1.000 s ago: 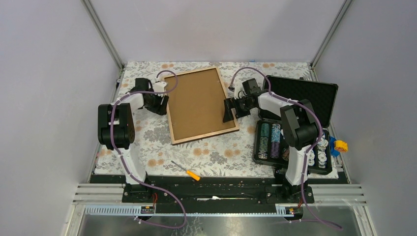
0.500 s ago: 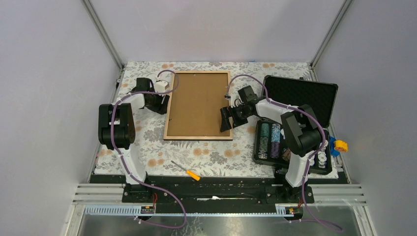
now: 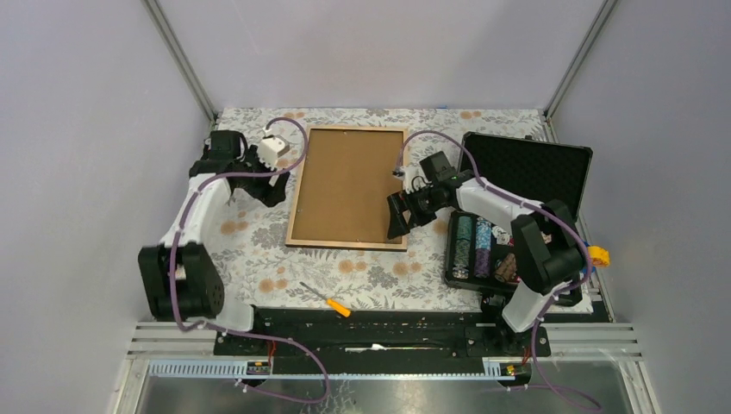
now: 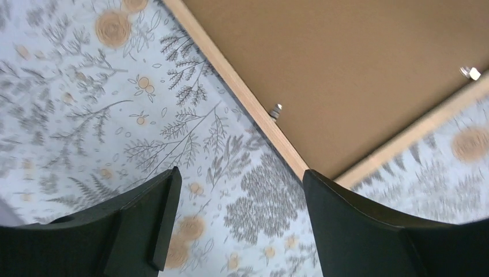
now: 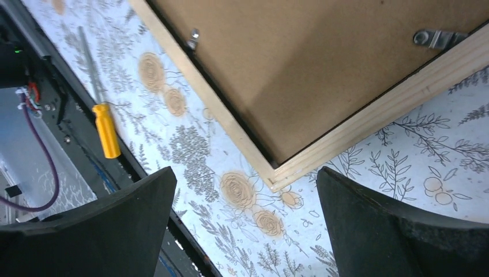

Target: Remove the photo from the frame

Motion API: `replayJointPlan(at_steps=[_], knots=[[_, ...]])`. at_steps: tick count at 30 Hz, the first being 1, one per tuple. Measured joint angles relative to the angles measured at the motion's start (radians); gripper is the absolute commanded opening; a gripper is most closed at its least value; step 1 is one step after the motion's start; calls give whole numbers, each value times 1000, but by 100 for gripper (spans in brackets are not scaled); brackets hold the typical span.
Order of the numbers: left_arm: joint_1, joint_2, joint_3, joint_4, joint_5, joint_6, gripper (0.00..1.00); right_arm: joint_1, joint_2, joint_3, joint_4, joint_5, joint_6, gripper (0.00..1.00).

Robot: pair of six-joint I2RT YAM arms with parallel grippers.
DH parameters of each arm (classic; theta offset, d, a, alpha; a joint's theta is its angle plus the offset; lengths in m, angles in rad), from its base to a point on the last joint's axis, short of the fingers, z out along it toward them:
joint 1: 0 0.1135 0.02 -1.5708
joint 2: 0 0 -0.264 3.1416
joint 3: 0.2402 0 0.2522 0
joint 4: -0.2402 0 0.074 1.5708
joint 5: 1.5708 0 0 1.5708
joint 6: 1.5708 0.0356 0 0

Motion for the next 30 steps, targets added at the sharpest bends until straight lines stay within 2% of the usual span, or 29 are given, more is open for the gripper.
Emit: replayJointPlan(at_steps=[3,6,12,16,24,30], knots=[[-11,-142,-4,-122,32,121,85,-15,-52,14,-14,-23,-16,100],[-82,-272,-55,-221,54,234,85,-39,-105,29,-20,-47,-31,100],[-373,-437,-268,-349,30,359,81,-72,-188,24,-24,-90,-53,100],[-518,-455,-319,-367,1,365,77,-76,-214,5,-29,-109,-60,100],[-871,-409,-428,-231,-117,321,69,-87,-215,-3,-40,-127,-60,100],[-983,-355,-461,-172,-145,306,65,-101,-215,-7,-41,-127,-60,100]])
